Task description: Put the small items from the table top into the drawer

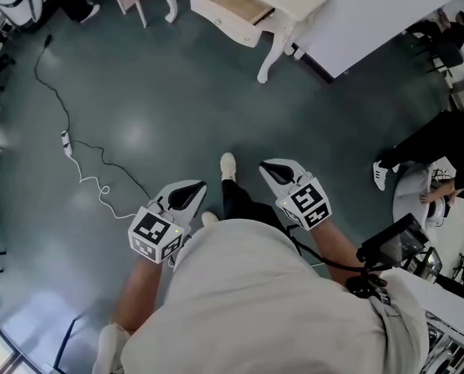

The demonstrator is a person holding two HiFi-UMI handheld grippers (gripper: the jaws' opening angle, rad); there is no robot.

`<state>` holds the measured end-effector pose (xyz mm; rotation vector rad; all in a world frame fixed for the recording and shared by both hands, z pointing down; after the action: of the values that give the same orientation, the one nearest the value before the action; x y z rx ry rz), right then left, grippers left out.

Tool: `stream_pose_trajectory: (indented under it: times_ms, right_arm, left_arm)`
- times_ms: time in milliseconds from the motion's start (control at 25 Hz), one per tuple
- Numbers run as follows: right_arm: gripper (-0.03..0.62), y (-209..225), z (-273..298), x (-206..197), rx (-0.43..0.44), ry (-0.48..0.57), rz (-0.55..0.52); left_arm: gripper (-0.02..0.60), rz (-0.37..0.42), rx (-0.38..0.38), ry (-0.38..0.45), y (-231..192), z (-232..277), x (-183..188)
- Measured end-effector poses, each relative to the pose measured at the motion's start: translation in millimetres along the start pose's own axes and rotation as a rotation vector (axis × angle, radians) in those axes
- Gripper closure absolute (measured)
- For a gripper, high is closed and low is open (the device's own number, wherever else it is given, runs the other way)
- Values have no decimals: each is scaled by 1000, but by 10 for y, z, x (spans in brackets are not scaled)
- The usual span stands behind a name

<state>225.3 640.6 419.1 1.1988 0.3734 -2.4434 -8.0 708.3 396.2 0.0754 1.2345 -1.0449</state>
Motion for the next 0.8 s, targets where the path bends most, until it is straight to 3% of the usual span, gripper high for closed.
stream_pose_trajectory:
  times_ms: [240, 560, 800]
  right_arm:
    - [508, 862, 460, 261, 13, 43, 7]
    - [497, 2293, 976, 408, 45, 64, -5]
    - [491, 2689, 1341, 599, 61, 58, 6]
  left_arm:
    - [580, 25, 53, -9, -376, 415, 631]
    - [548, 48, 111, -2, -917, 1320, 1591]
    - [553, 24, 118, -15, -1284, 1519, 1920]
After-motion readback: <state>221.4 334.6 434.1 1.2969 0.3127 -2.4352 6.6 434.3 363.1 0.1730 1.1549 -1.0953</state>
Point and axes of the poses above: the fingertips, and each gripper's own axes: z forward along the fingers, y to its right, x out of its top, the point moved 8 cm from there along -z, backward along the fingers, and after that the axes turned 8 degrees about -z, right-handed, at the moved point
